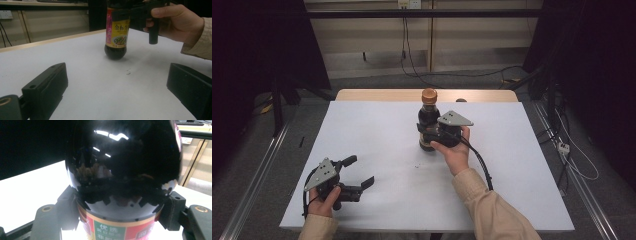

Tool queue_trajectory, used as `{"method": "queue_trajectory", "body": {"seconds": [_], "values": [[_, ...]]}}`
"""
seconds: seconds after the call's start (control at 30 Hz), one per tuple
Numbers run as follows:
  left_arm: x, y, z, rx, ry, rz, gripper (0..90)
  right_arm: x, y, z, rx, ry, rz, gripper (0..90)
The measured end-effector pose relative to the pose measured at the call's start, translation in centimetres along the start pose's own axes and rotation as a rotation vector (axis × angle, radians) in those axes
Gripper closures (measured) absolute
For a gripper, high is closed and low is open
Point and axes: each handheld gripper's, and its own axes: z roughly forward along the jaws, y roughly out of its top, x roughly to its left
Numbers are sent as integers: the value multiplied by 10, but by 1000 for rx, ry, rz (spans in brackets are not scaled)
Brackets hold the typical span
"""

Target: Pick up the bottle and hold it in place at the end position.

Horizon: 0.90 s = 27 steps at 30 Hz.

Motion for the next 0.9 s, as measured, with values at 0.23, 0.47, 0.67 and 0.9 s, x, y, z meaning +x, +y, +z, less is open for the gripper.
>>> {"method": "queue_trajectory", "body": {"seconds": [0.23, 0.47, 0.67, 0.9], "values": [[0, 0, 0, -1, 1, 0, 34, 1, -2, 2, 1, 6, -8, 304], [0, 0, 0, -2, 1, -4, 34, 1, -4, 3, 5, 9, -4, 304], [0, 0, 1, -1, -1, -2, 34, 2, -6, 4, 6, 13, -14, 304], [-1, 0, 1, 1, -5, 0, 34, -2, -8, 1, 4, 22, 9, 302]]}}
